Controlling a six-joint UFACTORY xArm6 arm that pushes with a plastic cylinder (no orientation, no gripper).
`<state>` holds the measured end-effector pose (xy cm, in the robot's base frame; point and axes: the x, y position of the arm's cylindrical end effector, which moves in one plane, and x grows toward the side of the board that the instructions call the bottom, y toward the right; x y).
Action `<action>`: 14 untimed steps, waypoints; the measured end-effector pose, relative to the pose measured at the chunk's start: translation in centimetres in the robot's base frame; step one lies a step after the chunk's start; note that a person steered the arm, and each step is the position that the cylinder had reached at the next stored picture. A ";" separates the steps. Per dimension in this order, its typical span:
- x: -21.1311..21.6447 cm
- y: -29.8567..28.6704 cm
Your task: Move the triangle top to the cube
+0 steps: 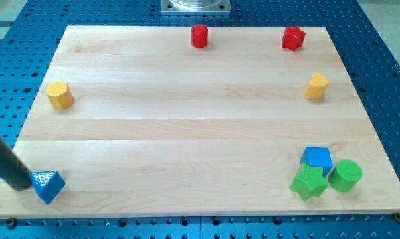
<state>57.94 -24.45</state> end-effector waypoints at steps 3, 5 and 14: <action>3.9 4.8; 0.9 13.4; -7.1 39.9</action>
<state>50.88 15.49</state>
